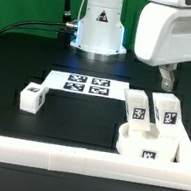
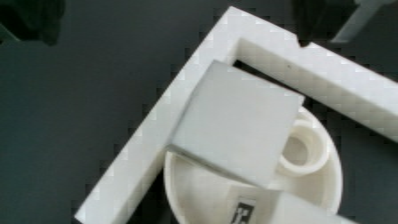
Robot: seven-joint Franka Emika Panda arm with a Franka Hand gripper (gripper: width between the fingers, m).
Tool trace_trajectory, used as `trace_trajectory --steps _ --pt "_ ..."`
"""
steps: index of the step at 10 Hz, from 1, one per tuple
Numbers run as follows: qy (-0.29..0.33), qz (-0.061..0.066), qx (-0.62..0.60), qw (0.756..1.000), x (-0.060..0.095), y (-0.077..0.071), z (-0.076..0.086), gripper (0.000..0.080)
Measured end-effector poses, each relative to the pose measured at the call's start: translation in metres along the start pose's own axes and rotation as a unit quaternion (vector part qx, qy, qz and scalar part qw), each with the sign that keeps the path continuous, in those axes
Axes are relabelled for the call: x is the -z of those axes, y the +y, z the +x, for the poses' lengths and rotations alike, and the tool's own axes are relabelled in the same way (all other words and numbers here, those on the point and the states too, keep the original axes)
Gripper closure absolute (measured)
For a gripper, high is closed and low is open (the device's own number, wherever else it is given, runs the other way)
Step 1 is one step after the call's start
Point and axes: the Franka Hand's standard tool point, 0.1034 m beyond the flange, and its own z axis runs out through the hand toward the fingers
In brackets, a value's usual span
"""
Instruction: Assemble stool
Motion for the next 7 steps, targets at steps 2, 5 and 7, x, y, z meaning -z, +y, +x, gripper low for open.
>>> trace_trajectory --steps 2,5,7 --pt "-0.006 -0.020 0.147 0.989 -0.0014 0.0027 0.0017 0.0151" --pt "-0.017 -0.044 0.272 0.961 -0.0006 0.0049 0.0049 0.0151" --pt "-0.022 -0.046 0.329 0.943 -0.0004 0.0085 0.0033 0.0151"
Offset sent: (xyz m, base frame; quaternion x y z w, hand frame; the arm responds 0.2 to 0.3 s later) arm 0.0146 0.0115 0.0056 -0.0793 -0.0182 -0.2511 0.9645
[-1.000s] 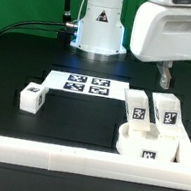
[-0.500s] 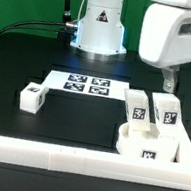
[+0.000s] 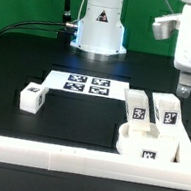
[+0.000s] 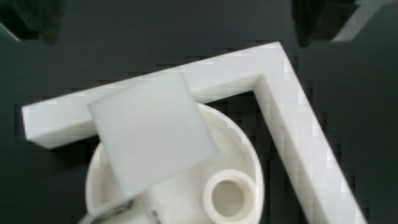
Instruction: Assemble stool
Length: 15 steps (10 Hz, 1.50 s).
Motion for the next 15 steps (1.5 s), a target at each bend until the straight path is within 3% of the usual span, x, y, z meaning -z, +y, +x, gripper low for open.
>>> trace_trajectory --steps 4,10,12,13,14,15 --pt "-0.013 0.002 0.160 0.987 -0.010 -0.001 -0.005 0.0151" --pt "-0.017 0.017 0.152 0.988 -0.034 -0.006 -0.016 0.0151" --pt "-0.018 0.019 0.147 0.989 -0.034 -0.006 -0.015 0.0151" --pt "-0.018 0.019 0.146 0.989 -0.034 -0.007 -0.014 0.0239" --pt "-0.018 0.019 0.145 0.989 -0.035 -0.006 -0.015 0.0387" --pt "-0.018 0.019 0.144 0.989 -0.035 -0.006 -0.016 0.0387"
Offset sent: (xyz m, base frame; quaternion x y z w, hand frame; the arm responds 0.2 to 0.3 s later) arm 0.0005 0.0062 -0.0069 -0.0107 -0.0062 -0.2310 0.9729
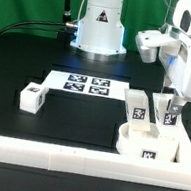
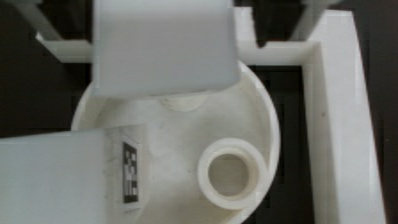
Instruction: Assemble stool
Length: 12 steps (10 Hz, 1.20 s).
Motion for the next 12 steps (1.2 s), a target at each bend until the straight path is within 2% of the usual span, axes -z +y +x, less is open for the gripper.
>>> trace_trajectory --steps 1,3,5,8,11,12 --pt "0.000 0.000 -0.002 1.000 0.000 0.000 0.000 0.0465" --pt "0.001 0.000 -0.029 1.000 0.000 0.000 0.000 0.0465" --pt "0.001 0.001 -0.131 0.991 0.000 0.000 0.000 0.0465" --pt "0.001 0.005 -0.299 0.954 -0.001 -0.002 0.003 0.0465" --pt "-0.004 0.006 -0.476 0.879 -0.001 -0.004 0.010 0.0465" --pt "-0.004 0.005 -0.501 0.865 -0.001 -0.005 0.011 0.0465"
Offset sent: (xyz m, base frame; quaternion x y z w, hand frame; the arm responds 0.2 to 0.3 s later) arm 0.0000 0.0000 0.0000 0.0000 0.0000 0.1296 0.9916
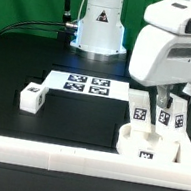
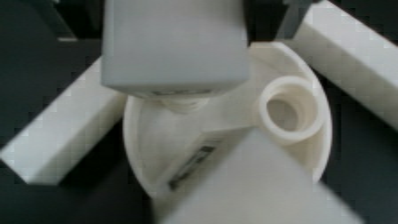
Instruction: Assemble stool
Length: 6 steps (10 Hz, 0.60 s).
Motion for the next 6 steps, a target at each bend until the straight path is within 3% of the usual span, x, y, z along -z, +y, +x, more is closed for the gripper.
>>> trace_trajectory --steps 4,6 --pt "0.000 0.002 -0.118 0.993 0.0000 -0.0014 0.0005 0.0465" --pt "0.004 0.016 -0.247 0.969 -0.0007 -0.0045 0.0013 0.0465"
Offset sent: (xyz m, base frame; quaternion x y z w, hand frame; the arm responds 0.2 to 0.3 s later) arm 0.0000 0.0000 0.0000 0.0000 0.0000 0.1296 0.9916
